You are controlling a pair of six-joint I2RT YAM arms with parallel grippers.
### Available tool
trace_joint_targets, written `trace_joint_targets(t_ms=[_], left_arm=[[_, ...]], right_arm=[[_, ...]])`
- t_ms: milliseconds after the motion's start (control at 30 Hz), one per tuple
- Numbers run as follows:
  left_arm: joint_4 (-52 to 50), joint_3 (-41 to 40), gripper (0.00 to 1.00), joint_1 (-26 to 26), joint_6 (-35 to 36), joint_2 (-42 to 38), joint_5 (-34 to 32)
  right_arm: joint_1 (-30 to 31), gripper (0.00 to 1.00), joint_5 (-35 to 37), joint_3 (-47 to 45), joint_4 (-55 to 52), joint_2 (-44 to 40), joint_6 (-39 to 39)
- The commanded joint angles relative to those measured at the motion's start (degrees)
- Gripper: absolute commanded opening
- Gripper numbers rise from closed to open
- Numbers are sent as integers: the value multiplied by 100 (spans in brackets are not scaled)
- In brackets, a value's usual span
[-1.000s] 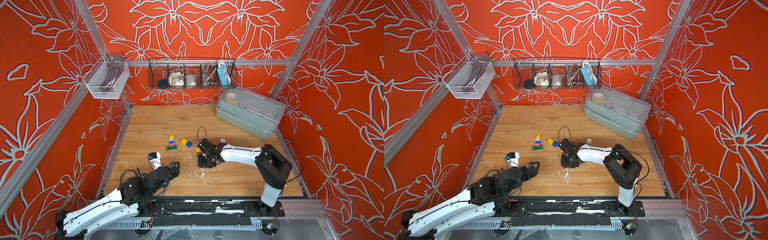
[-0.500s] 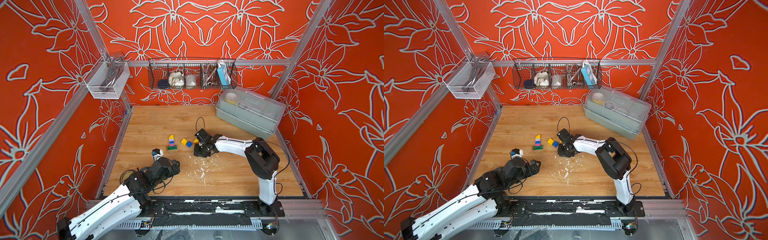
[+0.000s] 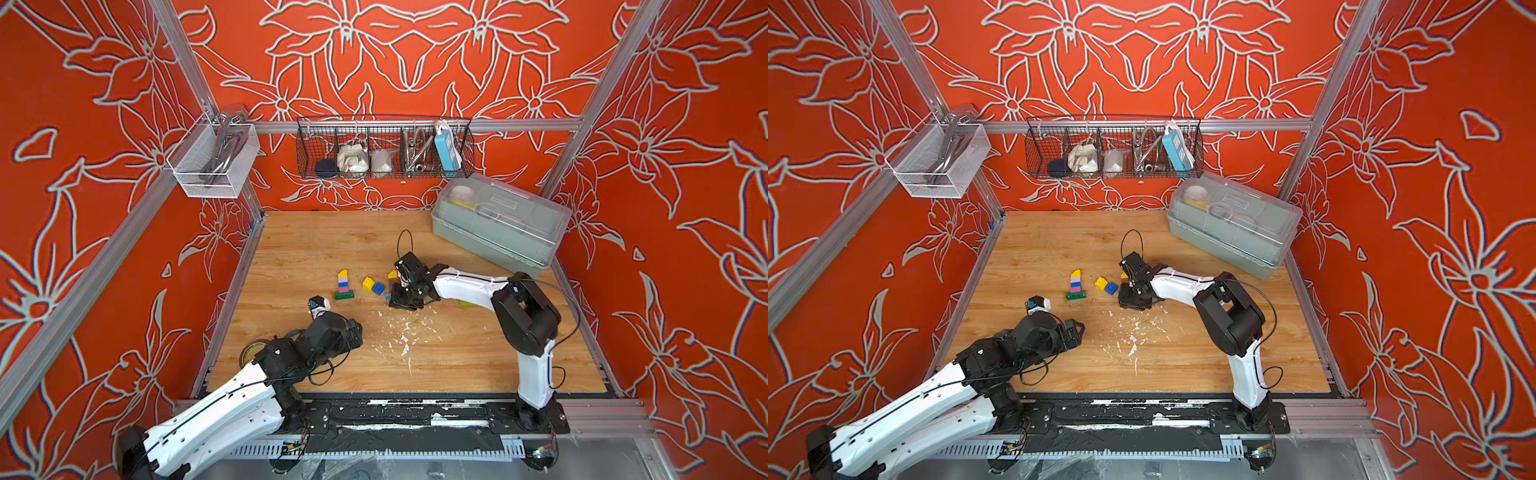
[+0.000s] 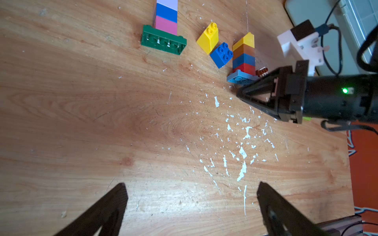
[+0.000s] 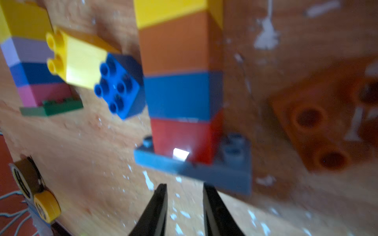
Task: Assemble the number 1 with lego
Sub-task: Move the lego brick at the center of the board.
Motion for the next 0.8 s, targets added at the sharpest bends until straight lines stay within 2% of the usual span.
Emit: trace_joint_targets(t_ms=[0,167,267,300,433,500,633,767], left_arm=[[436,96,99,90,429,159,533],[536,415,99,399,636,1024,1187],[701,522,99,404,684,1286,1358],[783,513,99,404,672,1301,1400],[980,390,99,404,602,1282,1550],[984,347,99,404,579,1251,1611],[1053,292,99,404,594,1266,1688],[1097,373,99,404,631,1513,1698]], right_arm=[[16,43,518,-250,-712,-905,-452],[-228,59,1837,-728,-1660,-2108,-1148],[-780,85,2036,-1049,-1910,-2558,-1613],[-976,88,1958,-1101,-1952,-2608,-1745],[-2153,90,1341,-1358,-1929,-2538,-2215],[-2498,90,1259,-1440,-1846,-2371,-2394],[-2809,92,1029,-1413,-1708,-1900,-2739],[-2932,95,759,-1378,-1474,-1675,-2713]])
